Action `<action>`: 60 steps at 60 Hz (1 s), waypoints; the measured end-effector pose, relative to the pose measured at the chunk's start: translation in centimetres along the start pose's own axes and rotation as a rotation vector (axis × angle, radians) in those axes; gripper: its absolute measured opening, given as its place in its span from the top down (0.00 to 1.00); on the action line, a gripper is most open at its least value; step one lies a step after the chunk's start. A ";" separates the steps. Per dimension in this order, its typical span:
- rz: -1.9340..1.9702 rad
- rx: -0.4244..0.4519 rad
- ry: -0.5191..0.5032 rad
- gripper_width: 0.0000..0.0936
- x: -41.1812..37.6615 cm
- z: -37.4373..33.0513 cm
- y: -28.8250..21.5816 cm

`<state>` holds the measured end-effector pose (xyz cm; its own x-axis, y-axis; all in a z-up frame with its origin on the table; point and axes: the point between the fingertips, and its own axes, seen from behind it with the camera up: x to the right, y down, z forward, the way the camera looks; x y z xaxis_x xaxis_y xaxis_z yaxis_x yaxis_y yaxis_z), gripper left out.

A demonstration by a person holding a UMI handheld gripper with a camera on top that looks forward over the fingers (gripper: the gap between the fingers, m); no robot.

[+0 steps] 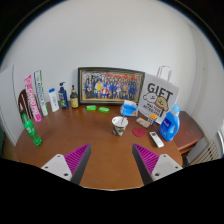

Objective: Pour water

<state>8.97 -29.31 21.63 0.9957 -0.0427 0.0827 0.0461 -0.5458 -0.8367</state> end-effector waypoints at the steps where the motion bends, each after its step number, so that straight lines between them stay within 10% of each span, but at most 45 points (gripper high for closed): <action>1: 0.001 -0.002 -0.003 0.09 -0.2 0.0 0.1; 60: -0.012 0.184 -0.213 0.08 -45.9 10.3 2.5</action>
<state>-35.82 -20.07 10.12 0.9887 0.1499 -0.0062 0.0522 -0.3829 -0.9223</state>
